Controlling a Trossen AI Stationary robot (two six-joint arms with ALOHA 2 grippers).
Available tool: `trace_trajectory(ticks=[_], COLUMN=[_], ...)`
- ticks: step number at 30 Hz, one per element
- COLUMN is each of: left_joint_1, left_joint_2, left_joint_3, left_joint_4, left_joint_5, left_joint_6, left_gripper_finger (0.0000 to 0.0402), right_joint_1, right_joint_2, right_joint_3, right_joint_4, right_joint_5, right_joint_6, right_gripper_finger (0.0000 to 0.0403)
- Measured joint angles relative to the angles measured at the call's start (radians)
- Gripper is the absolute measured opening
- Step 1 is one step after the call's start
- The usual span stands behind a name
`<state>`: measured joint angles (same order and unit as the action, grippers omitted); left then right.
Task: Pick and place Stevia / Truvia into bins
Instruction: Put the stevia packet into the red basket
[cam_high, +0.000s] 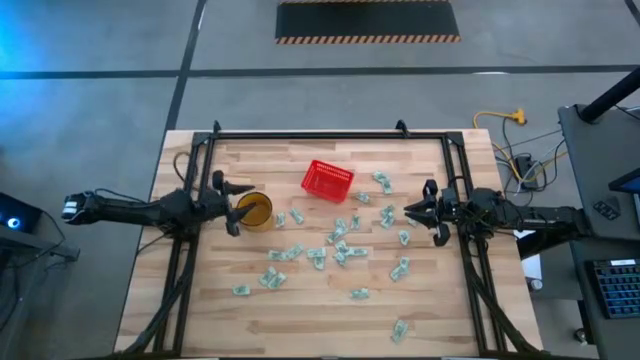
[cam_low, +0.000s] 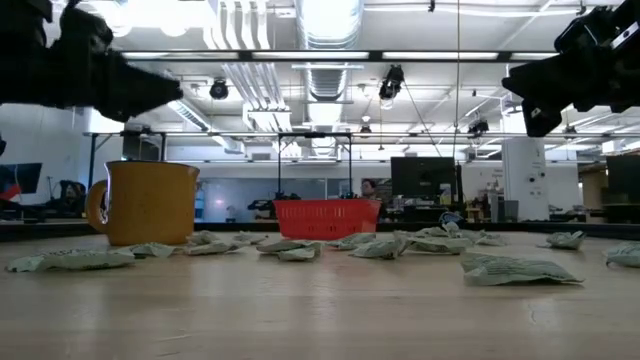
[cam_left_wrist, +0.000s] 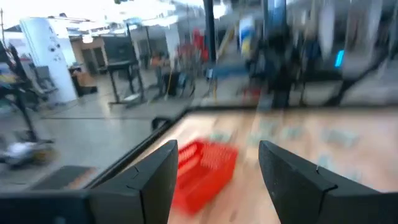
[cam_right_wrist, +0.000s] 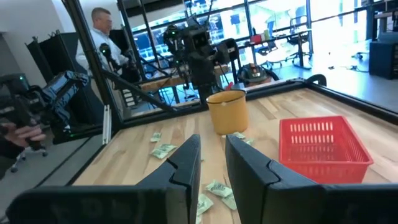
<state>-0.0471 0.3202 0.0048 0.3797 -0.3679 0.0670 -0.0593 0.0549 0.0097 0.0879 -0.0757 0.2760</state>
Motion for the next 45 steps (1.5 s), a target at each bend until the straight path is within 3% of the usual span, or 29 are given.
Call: trace_trajectory(ticks=[4,11,14,20,23,25,27,31,33,45], left_joint_1=[0.000,0.000,0.000,0.000,0.000,0.000,0.000,0.000,0.000,0.000], left_joint_2=[0.000,-0.002,-0.002,-0.001,0.001,0.014,0.033,0.089,0.123,0.402], left_joint_3=[0.000,0.000,0.000,0.000,0.000,0.000,0.000,0.015,0.033,0.121], left_joint_4=[0.121,0.325,0.430,0.491,0.493,0.473,0.441,0.439,0.456,0.757], left_joint_5=[0.001,-0.014,-0.016,-0.027,-0.022,0.050,0.185,0.546,0.669,0.674], left_joint_6=[-0.029,0.126,0.213,0.254,0.207,0.161,0.137,0.096,0.096,0.235], left_gripper_finger=[0.0208,0.0208,0.0208,0.0208,0.0208,0.0208,0.0208,0.0208,0.0208,0.0208], right_joint_1=[0.000,-0.001,-0.001,0.000,0.000,0.002,0.013,0.079,0.108,0.135], right_joint_2=[0.000,0.000,0.001,0.000,0.009,0.024,0.036,0.091,0.121,0.255], right_joint_3=[0.000,0.000,0.000,0.000,0.000,0.000,0.000,0.000,0.000,0.000], right_joint_4=[0.000,0.014,0.049,0.136,0.128,0.131,0.138,0.135,0.156,0.626], right_joint_5=[0.000,0.053,0.053,0.040,-0.091,-0.206,-0.244,-0.182,-0.108,-0.084], right_joint_6=[-0.046,-0.407,-0.483,-0.245,-0.243,-0.215,-0.149,-0.166,-0.236,-0.573], right_gripper_finger=[0.0068,0.0068,0.0068,0.0068,0.0068,0.0068,0.0068,0.0068,0.0068,0.0068])
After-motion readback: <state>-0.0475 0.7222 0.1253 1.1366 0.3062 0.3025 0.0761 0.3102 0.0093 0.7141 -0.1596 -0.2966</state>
